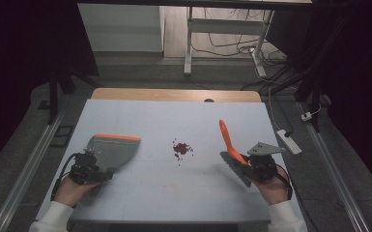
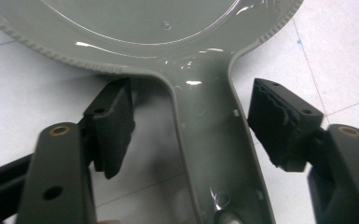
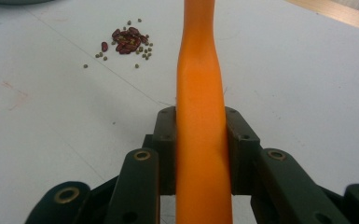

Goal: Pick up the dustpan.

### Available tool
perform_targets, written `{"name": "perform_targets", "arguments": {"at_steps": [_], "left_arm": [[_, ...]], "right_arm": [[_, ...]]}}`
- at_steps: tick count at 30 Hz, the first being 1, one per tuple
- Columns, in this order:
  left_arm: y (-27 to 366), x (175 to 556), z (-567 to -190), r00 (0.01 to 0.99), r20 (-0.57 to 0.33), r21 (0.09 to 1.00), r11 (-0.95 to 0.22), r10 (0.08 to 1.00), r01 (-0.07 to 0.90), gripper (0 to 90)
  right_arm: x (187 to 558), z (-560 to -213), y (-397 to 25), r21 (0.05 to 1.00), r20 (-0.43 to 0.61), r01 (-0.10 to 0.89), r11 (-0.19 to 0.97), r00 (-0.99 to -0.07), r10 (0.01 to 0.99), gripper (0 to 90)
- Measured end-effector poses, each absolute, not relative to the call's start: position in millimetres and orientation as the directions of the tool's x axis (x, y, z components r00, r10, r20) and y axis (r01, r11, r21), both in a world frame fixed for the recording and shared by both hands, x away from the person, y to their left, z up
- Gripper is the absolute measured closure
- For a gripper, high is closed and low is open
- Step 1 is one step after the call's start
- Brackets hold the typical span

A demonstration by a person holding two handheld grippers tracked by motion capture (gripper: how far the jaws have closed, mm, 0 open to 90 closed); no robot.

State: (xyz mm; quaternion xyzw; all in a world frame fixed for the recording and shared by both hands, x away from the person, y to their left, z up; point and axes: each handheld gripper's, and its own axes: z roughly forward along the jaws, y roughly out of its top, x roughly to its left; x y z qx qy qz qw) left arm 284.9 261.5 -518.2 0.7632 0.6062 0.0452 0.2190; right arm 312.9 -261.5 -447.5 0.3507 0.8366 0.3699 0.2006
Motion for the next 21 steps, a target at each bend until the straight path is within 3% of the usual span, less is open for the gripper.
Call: {"name": "perform_targets", "arguments": {"at_steps": [13,21], "left_arm": [[263.3,285.9,-520.9,0.258,-0.218,0.408,-0.152,0.941,0.9,52.2],[263.9,285.6,-520.7,0.259,-0.222,0.411,-0.151,0.94,0.899,58.4]], "right_arm": [[312.4,-448.6,-260.6,0.76,-0.072,0.437,0.481,-0.679,0.731,70.0],[312.4,-448.6,-260.9,0.76,-0.072,0.437,0.481,-0.678,0.731,70.0]]}}
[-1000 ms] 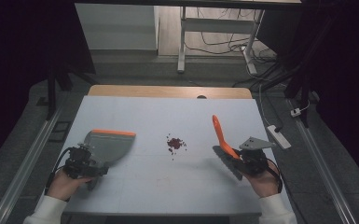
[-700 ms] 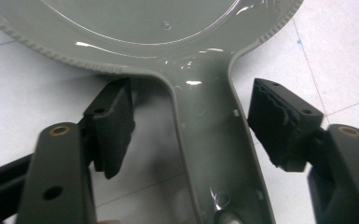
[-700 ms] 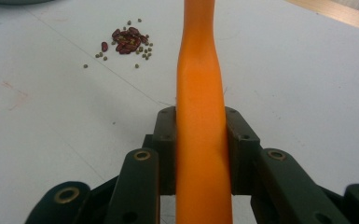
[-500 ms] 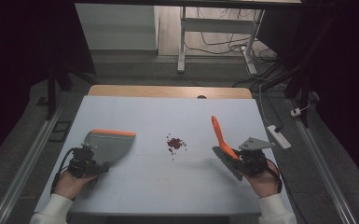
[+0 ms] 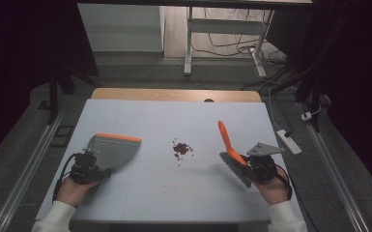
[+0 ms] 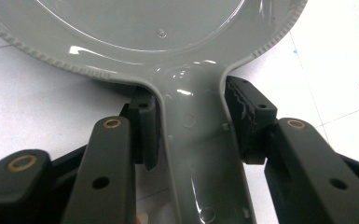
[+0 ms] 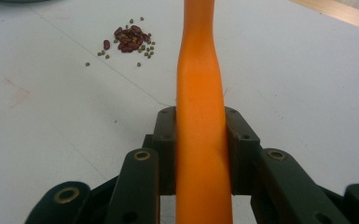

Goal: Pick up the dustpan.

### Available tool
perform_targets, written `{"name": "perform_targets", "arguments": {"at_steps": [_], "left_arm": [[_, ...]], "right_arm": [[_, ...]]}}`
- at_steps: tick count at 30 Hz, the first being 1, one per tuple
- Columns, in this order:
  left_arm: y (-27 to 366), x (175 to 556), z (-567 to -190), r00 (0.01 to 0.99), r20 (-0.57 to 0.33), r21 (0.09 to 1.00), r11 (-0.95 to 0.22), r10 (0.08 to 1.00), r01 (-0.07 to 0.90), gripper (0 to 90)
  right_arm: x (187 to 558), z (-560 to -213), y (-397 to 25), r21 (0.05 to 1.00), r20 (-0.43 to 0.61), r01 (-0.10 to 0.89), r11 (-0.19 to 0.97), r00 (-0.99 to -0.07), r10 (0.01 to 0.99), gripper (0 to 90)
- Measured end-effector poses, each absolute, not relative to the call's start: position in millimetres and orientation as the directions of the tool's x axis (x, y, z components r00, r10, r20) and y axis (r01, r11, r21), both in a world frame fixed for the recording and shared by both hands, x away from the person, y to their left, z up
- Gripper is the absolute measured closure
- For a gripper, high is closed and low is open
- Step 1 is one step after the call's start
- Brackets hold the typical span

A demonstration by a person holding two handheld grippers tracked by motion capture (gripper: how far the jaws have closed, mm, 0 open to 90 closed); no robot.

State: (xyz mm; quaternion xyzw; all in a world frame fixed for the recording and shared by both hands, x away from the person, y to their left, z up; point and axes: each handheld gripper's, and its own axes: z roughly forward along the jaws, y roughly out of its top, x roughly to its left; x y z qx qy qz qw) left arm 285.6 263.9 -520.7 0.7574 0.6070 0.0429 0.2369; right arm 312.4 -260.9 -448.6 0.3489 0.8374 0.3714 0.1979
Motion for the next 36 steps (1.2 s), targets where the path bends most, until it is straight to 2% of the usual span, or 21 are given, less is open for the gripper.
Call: {"name": "perform_targets", "arguments": {"at_steps": [10,36], "left_arm": [[271,285,-520,0.255,-0.231,0.429,-0.137,0.939,0.893,61.3],[287,279,-513,0.32,-0.226,0.56,-0.146,0.92,0.815,62.0]], "right_arm": [[313,-449,-262,0.758,-0.077,0.437,0.485,-0.678,0.731,70.0],[313,-451,-260,0.753,-0.079,0.437,0.492,-0.682,0.727,70.0]]}}
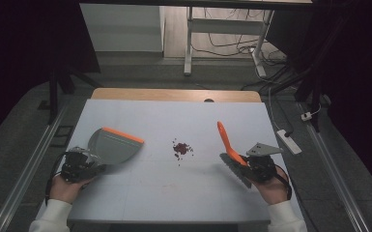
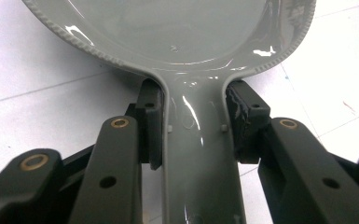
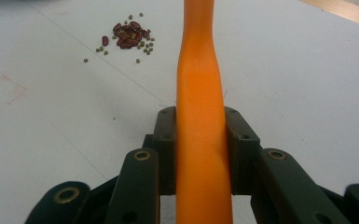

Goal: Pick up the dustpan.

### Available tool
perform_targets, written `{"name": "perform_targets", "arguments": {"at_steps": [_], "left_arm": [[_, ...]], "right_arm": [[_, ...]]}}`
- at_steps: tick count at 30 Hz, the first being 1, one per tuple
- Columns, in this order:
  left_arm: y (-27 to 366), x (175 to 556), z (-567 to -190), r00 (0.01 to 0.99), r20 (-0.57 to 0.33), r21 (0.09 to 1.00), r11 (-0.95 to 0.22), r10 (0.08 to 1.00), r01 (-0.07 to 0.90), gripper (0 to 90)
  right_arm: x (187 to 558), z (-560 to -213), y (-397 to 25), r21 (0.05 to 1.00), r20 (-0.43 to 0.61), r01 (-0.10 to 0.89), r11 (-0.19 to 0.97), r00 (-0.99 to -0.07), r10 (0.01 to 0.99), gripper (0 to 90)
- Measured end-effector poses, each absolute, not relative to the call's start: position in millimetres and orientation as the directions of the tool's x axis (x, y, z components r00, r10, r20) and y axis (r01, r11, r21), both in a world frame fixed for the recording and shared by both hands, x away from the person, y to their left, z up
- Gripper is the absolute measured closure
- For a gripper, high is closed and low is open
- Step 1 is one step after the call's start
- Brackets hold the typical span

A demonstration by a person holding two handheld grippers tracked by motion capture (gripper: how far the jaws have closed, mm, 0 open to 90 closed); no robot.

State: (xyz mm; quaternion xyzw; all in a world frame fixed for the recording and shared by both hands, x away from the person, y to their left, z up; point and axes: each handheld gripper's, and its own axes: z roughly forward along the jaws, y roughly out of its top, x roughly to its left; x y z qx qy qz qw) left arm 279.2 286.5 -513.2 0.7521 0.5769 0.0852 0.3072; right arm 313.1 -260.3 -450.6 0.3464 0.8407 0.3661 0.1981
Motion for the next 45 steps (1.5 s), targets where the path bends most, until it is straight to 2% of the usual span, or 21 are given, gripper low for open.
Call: {"name": "perform_targets", "arguments": {"at_steps": [17,31,45], "left_arm": [[293,274,-507,0.377,-0.197,0.637,-0.175,0.905,0.751,62.1],[288,270,-503,0.463,-0.157,0.69,-0.239,0.872,0.683,62.1],[288,269,-497,0.546,-0.154,0.738,-0.272,0.823,0.618,62.0]], "right_arm": [[314,-450,-262,0.755,-0.08,0.438,0.488,-0.677,0.731,70.0],[314,-451,-262,0.755,-0.078,0.441,0.484,-0.673,0.735,70.0],[314,-450,-260,0.763,-0.078,0.434,0.479,-0.674,0.735,70.0]]}}
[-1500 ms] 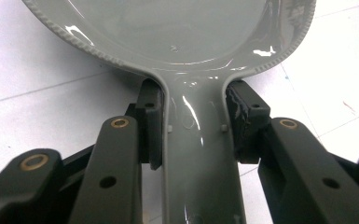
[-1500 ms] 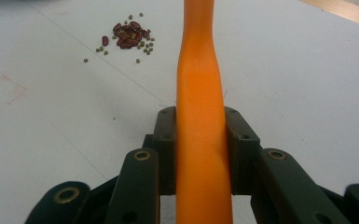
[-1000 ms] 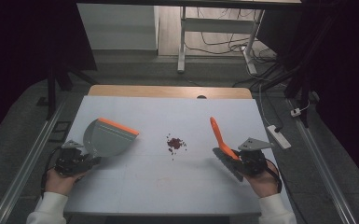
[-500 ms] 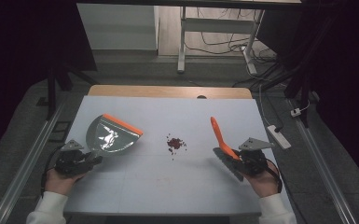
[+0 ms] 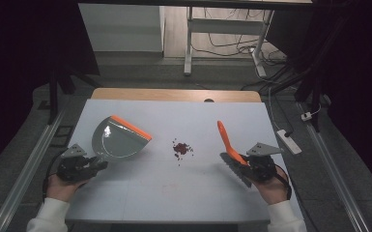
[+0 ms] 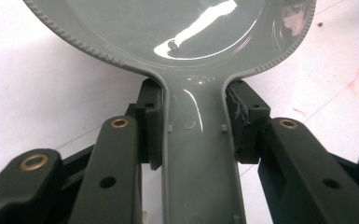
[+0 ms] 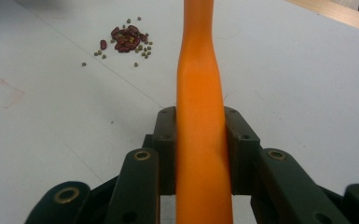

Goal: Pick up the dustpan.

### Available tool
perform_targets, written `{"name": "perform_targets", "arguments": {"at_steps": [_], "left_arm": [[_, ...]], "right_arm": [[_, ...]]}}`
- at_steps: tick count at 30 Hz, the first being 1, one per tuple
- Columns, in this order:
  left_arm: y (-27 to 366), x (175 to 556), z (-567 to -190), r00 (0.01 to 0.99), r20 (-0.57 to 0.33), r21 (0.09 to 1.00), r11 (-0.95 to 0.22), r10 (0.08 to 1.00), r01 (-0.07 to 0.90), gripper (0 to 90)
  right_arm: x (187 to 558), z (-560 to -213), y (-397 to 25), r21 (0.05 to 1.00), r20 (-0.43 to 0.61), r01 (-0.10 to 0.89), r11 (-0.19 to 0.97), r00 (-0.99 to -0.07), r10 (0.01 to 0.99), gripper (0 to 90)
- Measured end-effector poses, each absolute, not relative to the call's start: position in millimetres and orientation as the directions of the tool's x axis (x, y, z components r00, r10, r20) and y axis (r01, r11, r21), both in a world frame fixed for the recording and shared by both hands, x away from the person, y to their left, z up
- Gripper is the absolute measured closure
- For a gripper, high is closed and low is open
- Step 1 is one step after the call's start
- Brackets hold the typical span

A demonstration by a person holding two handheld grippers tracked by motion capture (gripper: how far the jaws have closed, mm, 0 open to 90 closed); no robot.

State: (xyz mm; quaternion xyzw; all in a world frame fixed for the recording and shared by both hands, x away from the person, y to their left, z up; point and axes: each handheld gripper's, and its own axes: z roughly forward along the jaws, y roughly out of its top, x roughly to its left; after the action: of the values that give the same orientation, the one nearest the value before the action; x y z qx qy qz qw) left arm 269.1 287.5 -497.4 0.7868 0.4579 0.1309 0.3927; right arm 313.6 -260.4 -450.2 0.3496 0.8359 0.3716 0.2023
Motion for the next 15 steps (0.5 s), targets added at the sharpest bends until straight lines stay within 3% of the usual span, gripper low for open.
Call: {"name": "perform_targets", "arguments": {"at_steps": [15], "left_arm": [[284.3,278.9,-493.2,0.635,-0.152,0.774,-0.309,0.757,0.553,62.0]], "right_arm": [[313.7,-446.4,-257.7,0.793,-0.049,0.429,0.432,-0.663,0.747,70.0]]}}
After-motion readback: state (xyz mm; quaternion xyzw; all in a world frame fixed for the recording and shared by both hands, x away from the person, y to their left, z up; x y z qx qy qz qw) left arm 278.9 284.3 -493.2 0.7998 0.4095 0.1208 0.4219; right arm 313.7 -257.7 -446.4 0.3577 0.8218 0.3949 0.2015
